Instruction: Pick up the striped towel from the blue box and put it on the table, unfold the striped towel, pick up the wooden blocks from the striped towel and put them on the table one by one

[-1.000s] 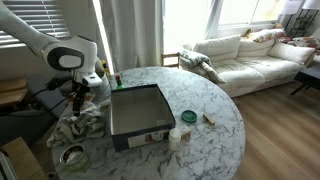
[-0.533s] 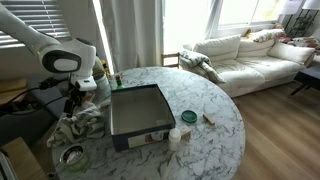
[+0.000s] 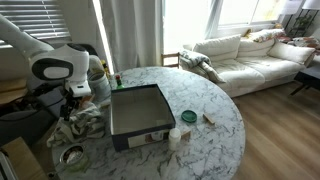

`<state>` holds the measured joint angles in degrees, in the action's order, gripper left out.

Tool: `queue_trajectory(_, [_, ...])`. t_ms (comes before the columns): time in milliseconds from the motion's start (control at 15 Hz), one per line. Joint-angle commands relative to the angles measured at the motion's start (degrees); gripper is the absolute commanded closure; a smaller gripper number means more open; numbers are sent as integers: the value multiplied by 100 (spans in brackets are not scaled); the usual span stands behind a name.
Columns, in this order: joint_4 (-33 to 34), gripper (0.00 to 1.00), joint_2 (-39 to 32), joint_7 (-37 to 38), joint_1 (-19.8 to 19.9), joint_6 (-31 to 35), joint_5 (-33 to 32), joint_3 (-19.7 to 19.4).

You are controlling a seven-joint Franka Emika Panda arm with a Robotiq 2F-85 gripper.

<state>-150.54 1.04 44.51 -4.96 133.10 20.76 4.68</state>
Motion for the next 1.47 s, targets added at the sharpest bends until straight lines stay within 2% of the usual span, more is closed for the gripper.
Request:
queue_trajectory(0, [-284, 37, 115, -90, -47, 531, 361, 61])
queue_trajectory(67, [-315, 48, 119, -56, -42, 595, 342, 62])
queue_trajectory(533, [-358, 99, 163, 89, -32, 599, 233, 58])
queue_trajectory(1067, [-21, 99, 542, 494, 50, -150, -17, 29])
queue_trajectory(1200, [127, 99, 566, 562, 77, -46, -37, 31])
queue_trajectory(1400, [332, 99, 466, 214, 83, 312, 34, 24])
